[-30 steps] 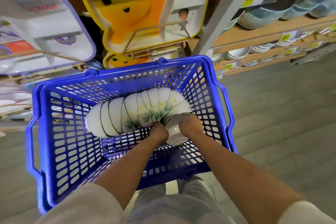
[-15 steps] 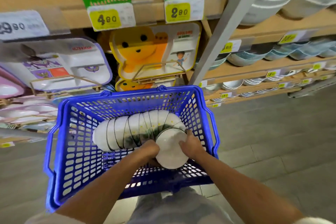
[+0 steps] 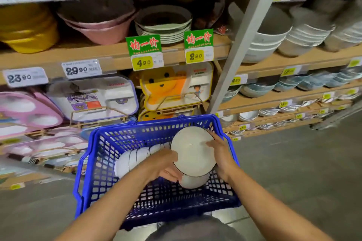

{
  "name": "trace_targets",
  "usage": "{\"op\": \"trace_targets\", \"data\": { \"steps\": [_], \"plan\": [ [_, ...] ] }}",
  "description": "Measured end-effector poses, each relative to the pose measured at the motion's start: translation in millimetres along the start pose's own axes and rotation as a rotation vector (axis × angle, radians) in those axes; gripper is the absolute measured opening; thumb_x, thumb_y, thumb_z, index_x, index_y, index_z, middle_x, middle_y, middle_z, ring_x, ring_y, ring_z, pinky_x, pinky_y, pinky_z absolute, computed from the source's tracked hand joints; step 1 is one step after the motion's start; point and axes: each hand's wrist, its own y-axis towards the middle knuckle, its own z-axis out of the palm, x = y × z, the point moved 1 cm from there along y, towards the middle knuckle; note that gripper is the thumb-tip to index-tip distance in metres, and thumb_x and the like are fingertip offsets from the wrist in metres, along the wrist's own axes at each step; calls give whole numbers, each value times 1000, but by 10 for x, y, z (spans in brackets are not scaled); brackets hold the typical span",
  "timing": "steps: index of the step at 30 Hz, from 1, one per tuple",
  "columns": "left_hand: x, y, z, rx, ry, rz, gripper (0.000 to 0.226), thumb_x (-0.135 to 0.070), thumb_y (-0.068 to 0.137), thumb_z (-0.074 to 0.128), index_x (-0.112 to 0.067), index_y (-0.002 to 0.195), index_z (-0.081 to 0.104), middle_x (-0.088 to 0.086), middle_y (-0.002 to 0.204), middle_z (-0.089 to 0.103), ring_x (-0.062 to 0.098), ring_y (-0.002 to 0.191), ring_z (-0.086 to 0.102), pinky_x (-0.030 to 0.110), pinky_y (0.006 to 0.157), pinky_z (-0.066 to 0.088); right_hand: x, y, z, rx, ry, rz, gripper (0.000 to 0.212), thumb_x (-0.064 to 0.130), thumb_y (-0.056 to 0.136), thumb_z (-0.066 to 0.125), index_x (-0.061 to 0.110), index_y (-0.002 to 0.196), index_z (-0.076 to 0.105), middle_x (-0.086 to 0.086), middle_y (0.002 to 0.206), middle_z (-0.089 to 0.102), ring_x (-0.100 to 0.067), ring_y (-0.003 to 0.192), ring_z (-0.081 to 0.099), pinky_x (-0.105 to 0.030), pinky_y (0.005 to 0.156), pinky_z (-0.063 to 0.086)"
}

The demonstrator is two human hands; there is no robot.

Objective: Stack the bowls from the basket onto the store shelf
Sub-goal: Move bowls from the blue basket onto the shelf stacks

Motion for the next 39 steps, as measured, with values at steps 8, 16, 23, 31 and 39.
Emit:
{"op": "trace_targets", "data": {
  "steps": [8, 16, 23, 31, 39],
  "plan": [
    [-401, -377, -27, -200, -278, 706, 60, -6, 67, 44, -40, 114, 61, -12, 109, 63, 17, 102, 57, 25, 67, 53, 632, -466, 213, 34, 78, -89, 49, 4, 84, 40, 30, 113, 70, -9, 116, 68, -33, 104, 61, -37, 74, 53],
    [-843, -921, 415, -134, -611, 745, 52, -14, 52, 44, -33, 91, 73, -4, 97, 71, 28, 98, 59, 32, 62, 54, 1106, -988, -48, 141, 279, -307, 36, 20, 90, 43, 26, 118, 65, -1, 104, 74, -17, 86, 72, -28, 63, 56],
    [-1034, -1139, 1164, -64, -599, 709, 47, -11, 74, 40, -18, 111, 67, 4, 103, 72, 29, 94, 66, 35, 68, 56, 1139, -1269, -581, -39, 349, -451, 39, 26, 94, 39, 19, 125, 62, -4, 114, 70, -19, 98, 68, -27, 66, 57],
    [-1411, -1223, 2466, -102, -652, 660, 42, -17, 82, 42, -20, 116, 66, 6, 105, 70, 29, 89, 65, 31, 61, 51, 1531, -1537, -1824, -96, 387, -454, 39, 25, 92, 42, 19, 125, 62, -7, 117, 69, -27, 105, 65, -31, 67, 55],
    [-1923, -1248, 3545, -104, -654, 659, 24, -18, 82, 47, -20, 95, 66, 5, 92, 72, 25, 81, 65, 28, 57, 48, 2074, -1681, -2907, -52, 356, -542, 38, 20, 91, 40, 30, 89, 77, 2, 96, 76, -16, 83, 72, -29, 64, 56]
  ]
}}
